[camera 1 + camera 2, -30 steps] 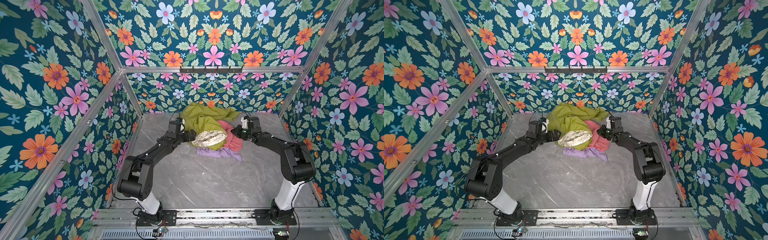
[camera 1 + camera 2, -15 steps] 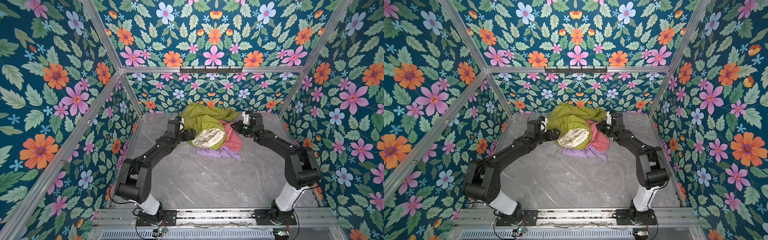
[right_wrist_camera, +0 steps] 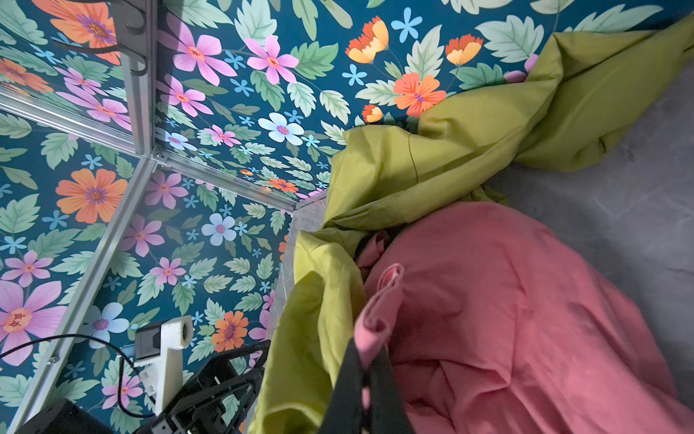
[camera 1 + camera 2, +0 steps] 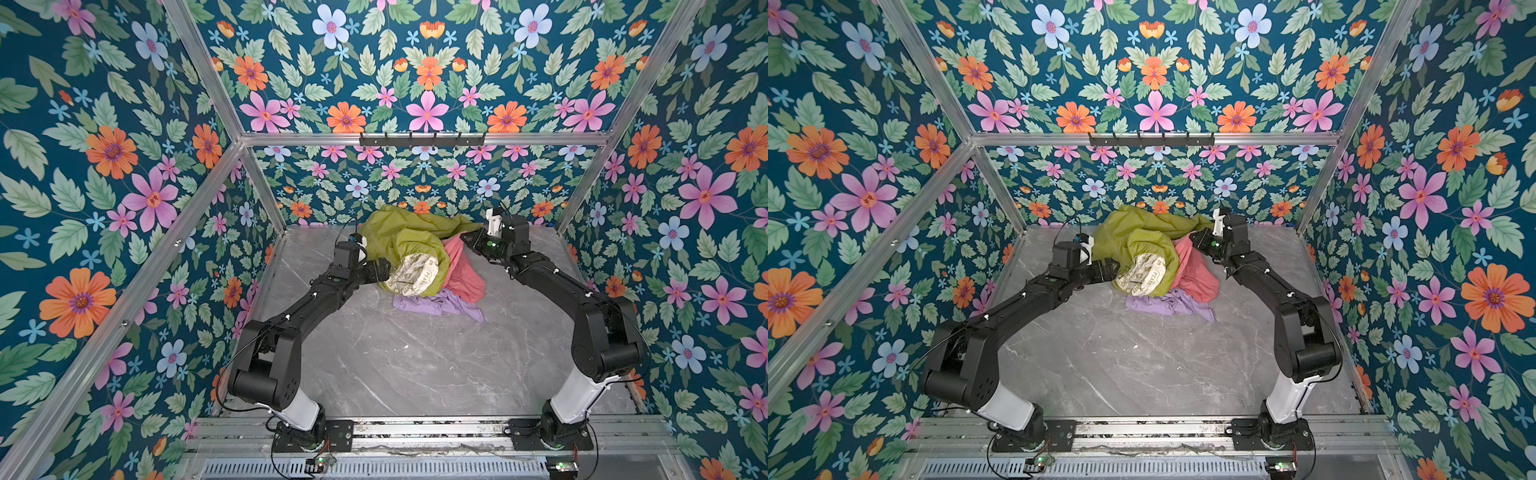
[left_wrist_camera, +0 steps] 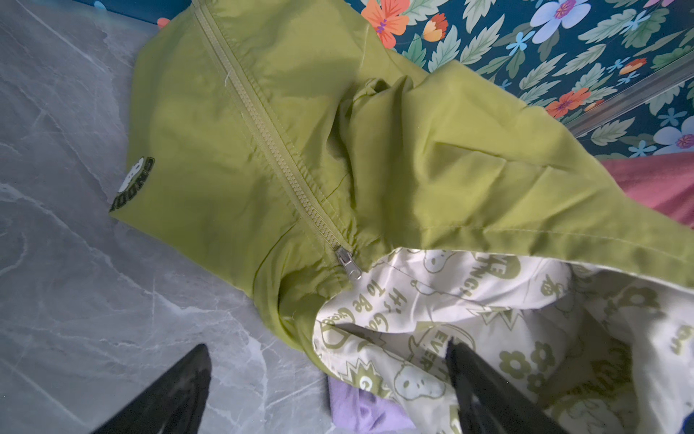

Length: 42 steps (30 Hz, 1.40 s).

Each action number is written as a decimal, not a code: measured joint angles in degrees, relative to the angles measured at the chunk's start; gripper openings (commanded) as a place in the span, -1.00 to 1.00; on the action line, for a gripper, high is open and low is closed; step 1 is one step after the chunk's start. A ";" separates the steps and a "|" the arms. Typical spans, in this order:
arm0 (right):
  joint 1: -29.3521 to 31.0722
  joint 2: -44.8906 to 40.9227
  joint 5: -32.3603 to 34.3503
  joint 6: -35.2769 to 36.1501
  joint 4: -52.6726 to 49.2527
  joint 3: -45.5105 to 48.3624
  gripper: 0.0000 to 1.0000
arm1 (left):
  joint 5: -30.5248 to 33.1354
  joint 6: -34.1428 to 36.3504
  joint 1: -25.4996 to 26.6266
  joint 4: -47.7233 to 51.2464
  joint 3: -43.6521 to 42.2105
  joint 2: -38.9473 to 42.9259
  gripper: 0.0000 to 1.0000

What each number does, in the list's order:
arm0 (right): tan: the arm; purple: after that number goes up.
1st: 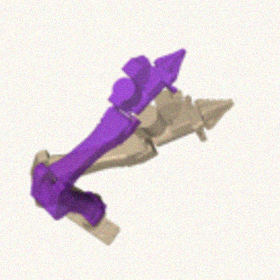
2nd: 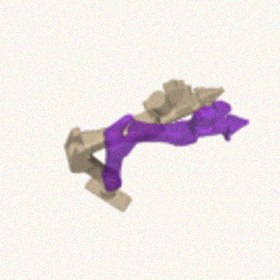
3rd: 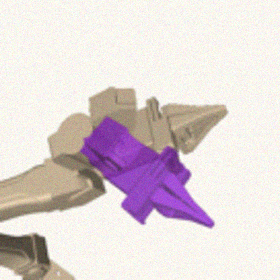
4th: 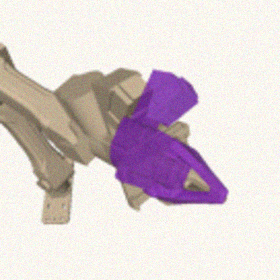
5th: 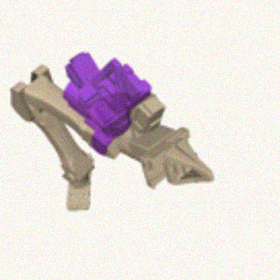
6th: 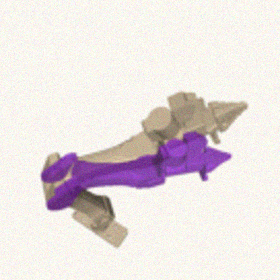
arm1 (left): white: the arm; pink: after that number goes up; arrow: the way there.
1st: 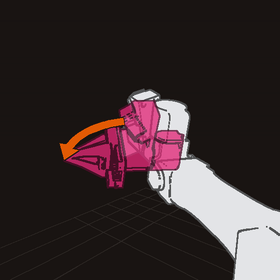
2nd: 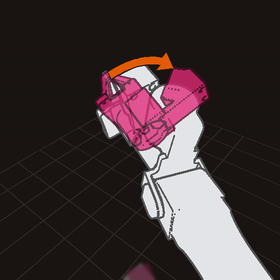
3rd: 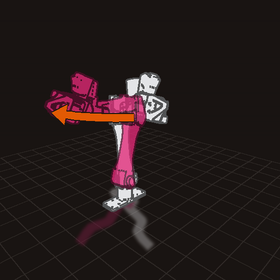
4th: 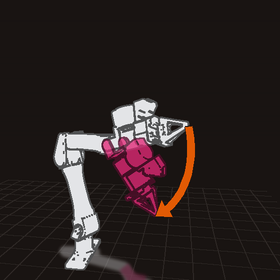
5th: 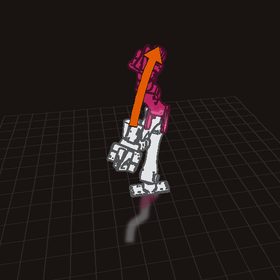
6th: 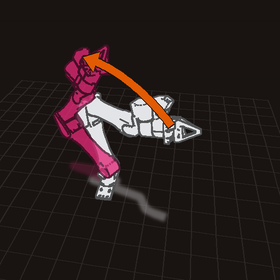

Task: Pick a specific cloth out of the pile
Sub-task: 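Close the right gripper on the pink cloth edge, then lift the pink cloth upward with the right gripper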

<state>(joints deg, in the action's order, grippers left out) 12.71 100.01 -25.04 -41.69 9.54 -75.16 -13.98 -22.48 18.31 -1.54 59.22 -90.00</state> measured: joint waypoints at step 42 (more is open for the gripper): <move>1.22 -4.02 4.26 4.17 -6.32 -10.84 -1.00 | 0.59 0.00 0.00 -0.20 -0.22 1.95 1.00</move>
<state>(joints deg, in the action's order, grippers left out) 13.93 95.98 -20.78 -37.52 3.22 -86.00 -13.39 -22.48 18.31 -1.74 59.00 -88.05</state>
